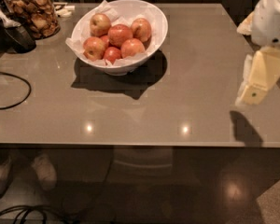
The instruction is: Pick apple from white bowl
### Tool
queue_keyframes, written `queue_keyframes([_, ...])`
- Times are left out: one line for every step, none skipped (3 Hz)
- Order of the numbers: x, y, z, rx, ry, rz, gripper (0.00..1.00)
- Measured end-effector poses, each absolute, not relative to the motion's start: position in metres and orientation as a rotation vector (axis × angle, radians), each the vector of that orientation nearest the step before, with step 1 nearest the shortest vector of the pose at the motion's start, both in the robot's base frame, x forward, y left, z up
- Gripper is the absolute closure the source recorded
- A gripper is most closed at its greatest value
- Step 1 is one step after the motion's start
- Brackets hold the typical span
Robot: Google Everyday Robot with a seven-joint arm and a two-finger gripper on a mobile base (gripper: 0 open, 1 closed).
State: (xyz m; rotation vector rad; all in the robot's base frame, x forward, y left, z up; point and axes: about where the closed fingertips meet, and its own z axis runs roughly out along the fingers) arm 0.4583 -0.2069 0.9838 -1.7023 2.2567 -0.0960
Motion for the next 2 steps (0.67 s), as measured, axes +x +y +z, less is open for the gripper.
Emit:
queue_keyframes([0.4974,-0.1773,1.0022,-1.699,2.219,-0.118,0.00])
queue_keyframes([0.4949,-0.1792,1.0025,-1.680,2.215,-0.134,0.00])
